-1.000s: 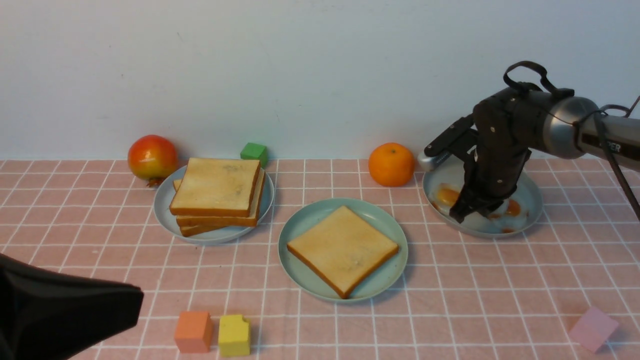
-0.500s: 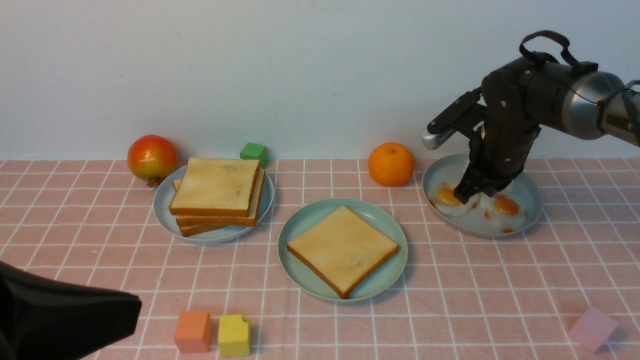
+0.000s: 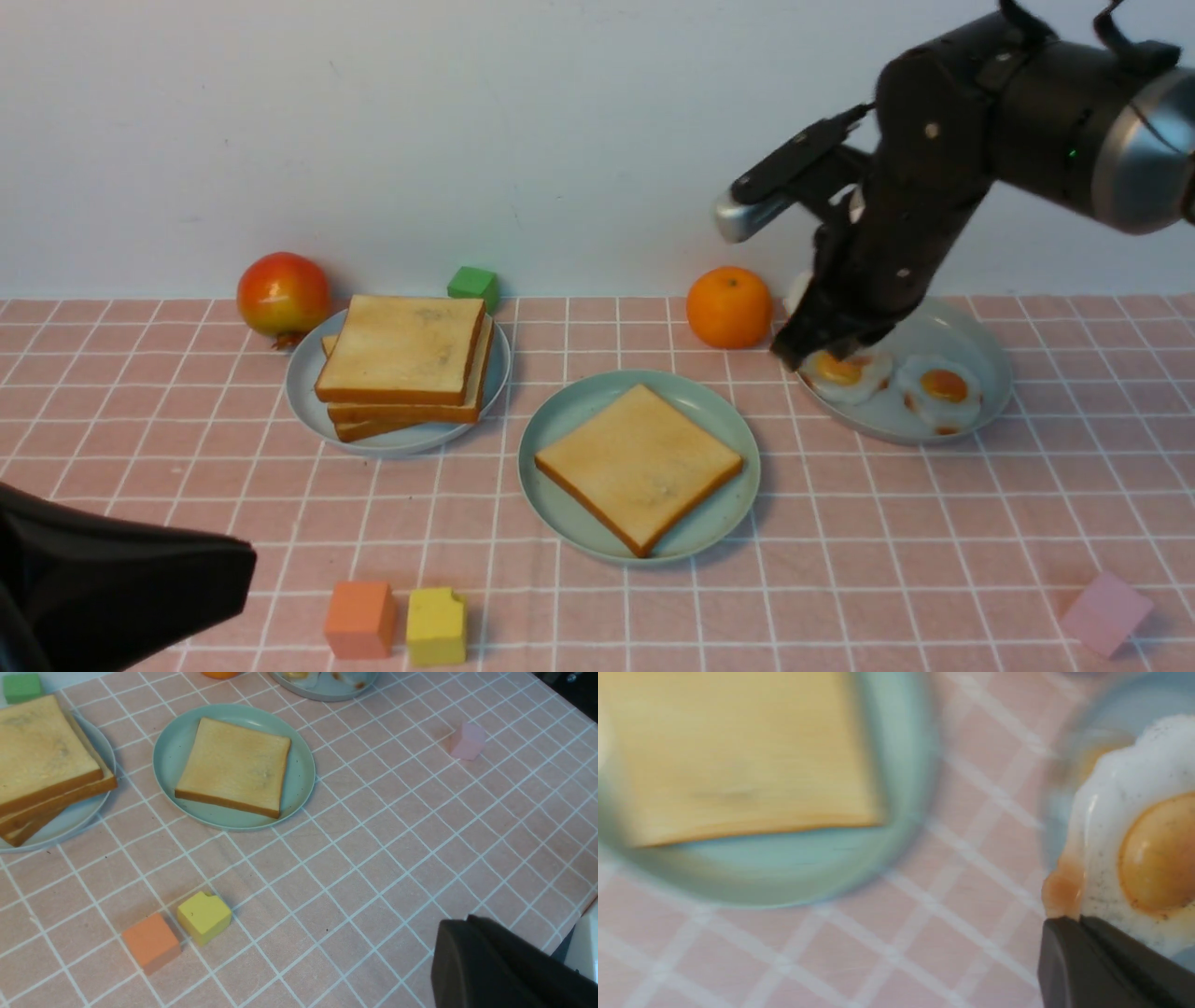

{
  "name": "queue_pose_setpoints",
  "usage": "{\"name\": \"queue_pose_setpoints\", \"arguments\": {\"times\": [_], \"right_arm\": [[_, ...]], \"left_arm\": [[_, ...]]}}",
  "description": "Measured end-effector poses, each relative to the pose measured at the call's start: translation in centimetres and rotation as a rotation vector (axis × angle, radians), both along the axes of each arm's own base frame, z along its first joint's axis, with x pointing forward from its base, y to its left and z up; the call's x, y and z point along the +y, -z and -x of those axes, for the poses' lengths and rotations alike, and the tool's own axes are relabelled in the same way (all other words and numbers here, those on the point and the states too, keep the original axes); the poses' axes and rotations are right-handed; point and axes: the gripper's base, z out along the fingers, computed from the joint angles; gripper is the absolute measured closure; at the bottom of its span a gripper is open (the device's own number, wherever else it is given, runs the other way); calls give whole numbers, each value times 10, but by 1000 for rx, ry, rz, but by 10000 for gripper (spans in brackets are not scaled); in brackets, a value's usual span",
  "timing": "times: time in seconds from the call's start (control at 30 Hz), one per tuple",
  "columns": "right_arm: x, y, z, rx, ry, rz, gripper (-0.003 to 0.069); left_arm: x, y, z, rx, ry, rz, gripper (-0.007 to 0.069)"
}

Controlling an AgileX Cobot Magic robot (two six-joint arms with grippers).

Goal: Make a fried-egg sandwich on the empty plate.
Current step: Use the right arm to place the fried egg on the slice of bread in the middle

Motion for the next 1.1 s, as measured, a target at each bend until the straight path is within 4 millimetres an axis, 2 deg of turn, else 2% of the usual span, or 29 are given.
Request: {"name": "queue_pose_setpoints", "arguments": {"times": [0.07, 0.17, 0.2, 0.3, 0.73, 1.1], "right_arm": [[28, 13, 20, 21, -62, -13, 645], [51, 26, 34, 27, -118, -21, 645], [65, 36, 39, 17, -153, -31, 644], [79, 45, 41, -7, -185, -48, 644], [91, 89, 27, -15, -194, -25, 643], [89, 96, 16, -109, -124, 3, 614]], "left_arm": [[1, 0, 0, -4, -5, -5, 612], [1, 0, -1, -7, -7, -9, 612], [1, 0, -1, -7, -7, -9, 612], [1, 0, -1, -7, -7, -9, 612], [1, 0, -1, -7, -7, -9, 612], [1, 0, -1, -7, -7, -10, 612]]}}
